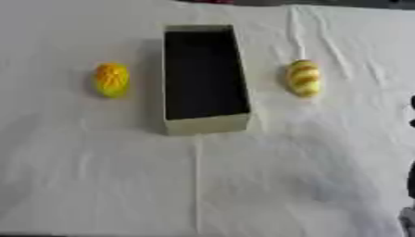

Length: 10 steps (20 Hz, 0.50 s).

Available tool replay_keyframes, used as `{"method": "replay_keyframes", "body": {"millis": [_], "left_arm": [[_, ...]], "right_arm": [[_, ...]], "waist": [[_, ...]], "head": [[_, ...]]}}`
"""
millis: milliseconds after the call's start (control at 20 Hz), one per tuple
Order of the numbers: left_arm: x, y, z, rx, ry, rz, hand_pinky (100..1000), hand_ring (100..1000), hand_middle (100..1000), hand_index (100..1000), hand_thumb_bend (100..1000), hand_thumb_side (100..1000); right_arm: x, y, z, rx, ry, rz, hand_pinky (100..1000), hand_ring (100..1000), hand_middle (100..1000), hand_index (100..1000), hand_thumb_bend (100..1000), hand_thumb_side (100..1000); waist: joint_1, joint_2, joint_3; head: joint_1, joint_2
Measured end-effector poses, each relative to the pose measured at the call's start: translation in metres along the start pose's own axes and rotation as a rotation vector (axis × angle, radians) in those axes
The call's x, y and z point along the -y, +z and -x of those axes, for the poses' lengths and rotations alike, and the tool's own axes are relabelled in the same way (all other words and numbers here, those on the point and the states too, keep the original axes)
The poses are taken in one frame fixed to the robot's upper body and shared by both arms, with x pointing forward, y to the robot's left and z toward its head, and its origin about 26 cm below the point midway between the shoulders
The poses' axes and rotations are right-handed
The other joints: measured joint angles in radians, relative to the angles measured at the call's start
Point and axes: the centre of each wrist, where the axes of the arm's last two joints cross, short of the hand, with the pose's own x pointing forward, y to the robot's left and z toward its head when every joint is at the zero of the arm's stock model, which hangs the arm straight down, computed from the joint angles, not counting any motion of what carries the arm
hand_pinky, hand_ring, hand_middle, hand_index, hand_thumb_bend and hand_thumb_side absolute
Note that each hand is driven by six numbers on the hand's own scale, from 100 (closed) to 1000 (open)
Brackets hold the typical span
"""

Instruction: Pick up objects on the table and place them in the box.

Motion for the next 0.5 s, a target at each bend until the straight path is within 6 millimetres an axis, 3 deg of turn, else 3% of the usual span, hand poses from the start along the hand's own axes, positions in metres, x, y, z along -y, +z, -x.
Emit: {"method": "replay_keyframes", "body": {"millis": [500], "left_arm": [[-0.0016, 0.002, -0.0003, -0.002, -0.006, 0.006, 757, 772, 716, 835, 100, 597]], "right_arm": [[0.0, -0.0018, 0.0002, 0.004, 0.0, -0.005, 892, 783, 466, 733, 100, 586]], "waist": [[0.019, 0.0, -0.009]], "head": [[-0.007, 0.0]]}}
